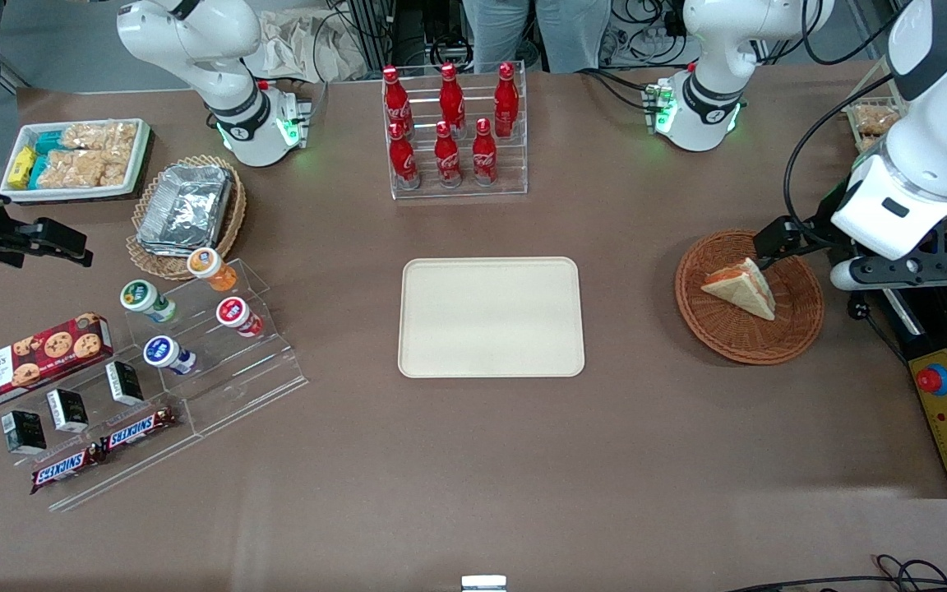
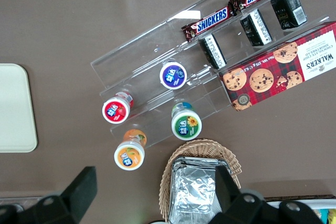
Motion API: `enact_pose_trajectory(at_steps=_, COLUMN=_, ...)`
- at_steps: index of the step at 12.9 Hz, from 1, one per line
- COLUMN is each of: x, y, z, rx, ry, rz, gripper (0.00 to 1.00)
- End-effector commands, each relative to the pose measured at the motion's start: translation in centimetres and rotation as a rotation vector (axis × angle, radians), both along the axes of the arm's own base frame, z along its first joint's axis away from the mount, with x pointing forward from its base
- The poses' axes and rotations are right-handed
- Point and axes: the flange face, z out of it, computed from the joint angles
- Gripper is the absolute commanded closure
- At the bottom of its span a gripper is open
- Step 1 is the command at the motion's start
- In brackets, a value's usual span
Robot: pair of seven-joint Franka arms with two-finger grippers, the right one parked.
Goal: Place sandwich from basket to tray
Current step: 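Move the open left gripper over the wrapped sandwich in the wicker basket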
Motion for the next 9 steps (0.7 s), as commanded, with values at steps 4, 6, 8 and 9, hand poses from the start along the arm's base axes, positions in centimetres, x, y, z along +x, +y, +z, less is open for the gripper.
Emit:
enact_pose_trajectory(at_steps=4, x=-0.08, y=0.08, z=0.82, rx=-0.007, ry=-0.005, rz=-0.004, gripper=0.0)
enact_pose_trajectory(at_steps=6, x=-0.03, y=0.15, z=0.73, rx=-0.009, ry=-0.004, rz=-0.004, gripper=0.0)
enact_pose_trajectory(at_steps=8, x=0.01, y=0.47, z=0.65, rx=-0.011, ry=0.001, rz=0.018, gripper=0.0)
enact_pose_trajectory(at_steps=9, x=0.04, y=0.64, z=0.58, rx=-0.011, ry=0.002, rz=0.022, gripper=0.0)
